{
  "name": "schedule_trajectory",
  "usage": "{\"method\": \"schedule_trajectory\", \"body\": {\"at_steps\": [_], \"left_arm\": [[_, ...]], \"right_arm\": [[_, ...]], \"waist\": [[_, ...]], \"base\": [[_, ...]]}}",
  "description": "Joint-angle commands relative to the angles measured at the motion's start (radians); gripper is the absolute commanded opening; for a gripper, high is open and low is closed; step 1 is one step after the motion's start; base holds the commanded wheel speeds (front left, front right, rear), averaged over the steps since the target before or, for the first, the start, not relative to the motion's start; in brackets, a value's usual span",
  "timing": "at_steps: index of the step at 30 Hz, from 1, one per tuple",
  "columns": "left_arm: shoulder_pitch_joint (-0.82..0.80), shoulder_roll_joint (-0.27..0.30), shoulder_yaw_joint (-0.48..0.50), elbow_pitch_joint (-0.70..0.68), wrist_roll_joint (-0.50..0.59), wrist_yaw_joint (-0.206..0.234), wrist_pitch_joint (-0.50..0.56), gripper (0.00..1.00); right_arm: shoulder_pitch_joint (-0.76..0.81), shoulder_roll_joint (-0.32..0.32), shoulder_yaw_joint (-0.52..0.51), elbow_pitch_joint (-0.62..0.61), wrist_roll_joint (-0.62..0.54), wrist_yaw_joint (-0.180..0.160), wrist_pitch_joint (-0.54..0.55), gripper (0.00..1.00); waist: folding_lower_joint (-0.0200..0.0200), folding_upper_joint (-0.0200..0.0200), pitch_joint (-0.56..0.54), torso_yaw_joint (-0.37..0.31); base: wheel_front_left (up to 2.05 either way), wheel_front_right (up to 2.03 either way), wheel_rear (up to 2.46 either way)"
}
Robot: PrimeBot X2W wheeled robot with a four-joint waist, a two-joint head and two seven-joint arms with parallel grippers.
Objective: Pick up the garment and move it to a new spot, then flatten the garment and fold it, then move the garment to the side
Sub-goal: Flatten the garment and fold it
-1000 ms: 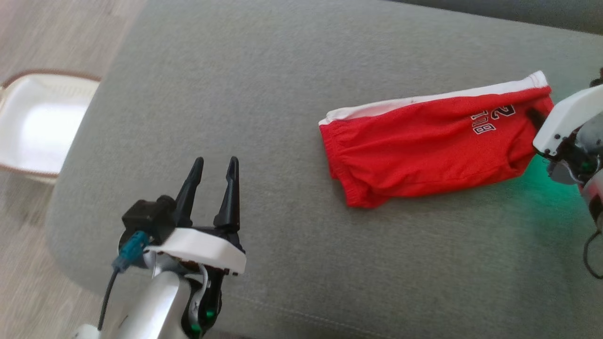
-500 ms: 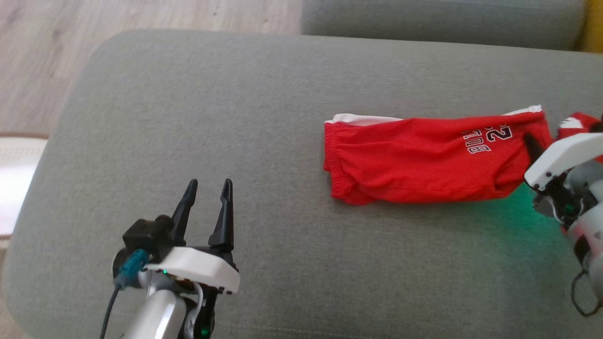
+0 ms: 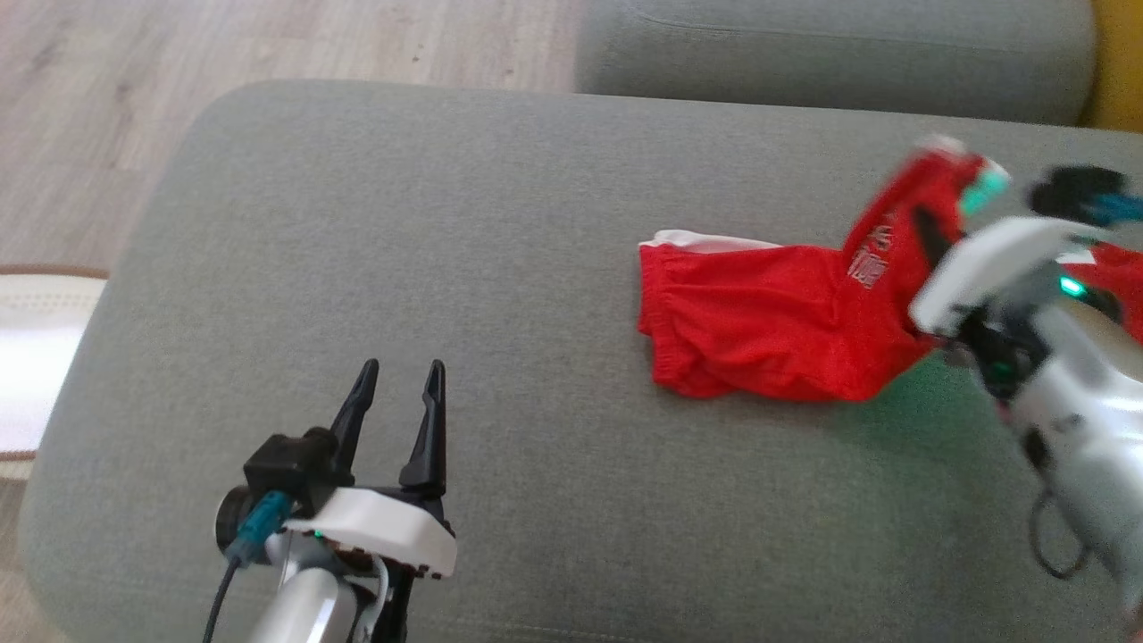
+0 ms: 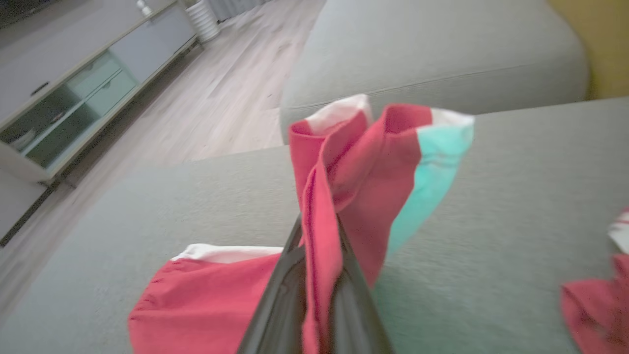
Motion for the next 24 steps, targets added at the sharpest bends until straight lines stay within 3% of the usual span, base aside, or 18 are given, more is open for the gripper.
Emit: {"method": "schedule_trajectory", "body": {"at_steps": [1,6,18,20,22,23,24], "left_arm": [[-0.031,0.002,0.037,-0.02,0.008,-0.007,-0.005,1.0],[-0.031,-0.004,0.032,0.001,0.01,-0.012,-0.005,1.0],[-0.037,-0.008,0.035,0.015,0.013,-0.013,-0.005,1.0],[-0.04,-0.007,0.037,0.017,0.013,-0.013,-0.005,1.0],[-0.043,-0.007,0.038,0.02,0.014,-0.015,-0.005,1.0],[-0.045,-0.008,0.039,0.022,0.014,-0.015,-0.005,1.0],[-0.046,-0.008,0.039,0.023,0.014,-0.015,-0.005,1.0]], "right_arm": [[-0.056,0.048,0.038,-0.023,-0.042,-0.001,0.014,0.0],[-0.068,0.149,0.083,0.026,-0.076,-0.001,0.082,0.0],[-0.054,0.255,0.109,0.117,-0.1,-0.001,0.093,0.0],[-0.048,0.269,0.119,0.111,-0.106,-0.001,0.09,0.48],[-0.037,0.284,0.13,0.099,-0.11,-0.001,0.088,0.87],[-0.032,0.291,0.133,0.086,-0.109,-0.001,0.081,1.0],[-0.027,0.296,0.133,0.071,-0.104,-0.001,0.073,1.0]], "waist": [[0.0,0.0,-0.003,0.022],[0.0,0.0,-0.005,0.064],[0.0,0.0,0.009,0.098],[0.0,0.0,0.012,0.086],[0.0,0.0,0.012,0.073],[0.0,0.0,0.011,0.066],[0.0,0.0,0.011,0.058]], "base": [[0.0,0.0,0.0],[0.0,0.0,0.0],[0.0,0.0,0.0],[0.0,0.0,0.0],[0.0,0.0,0.0],[0.0,0.0,0.0],[0.0,0.0,0.0]]}}
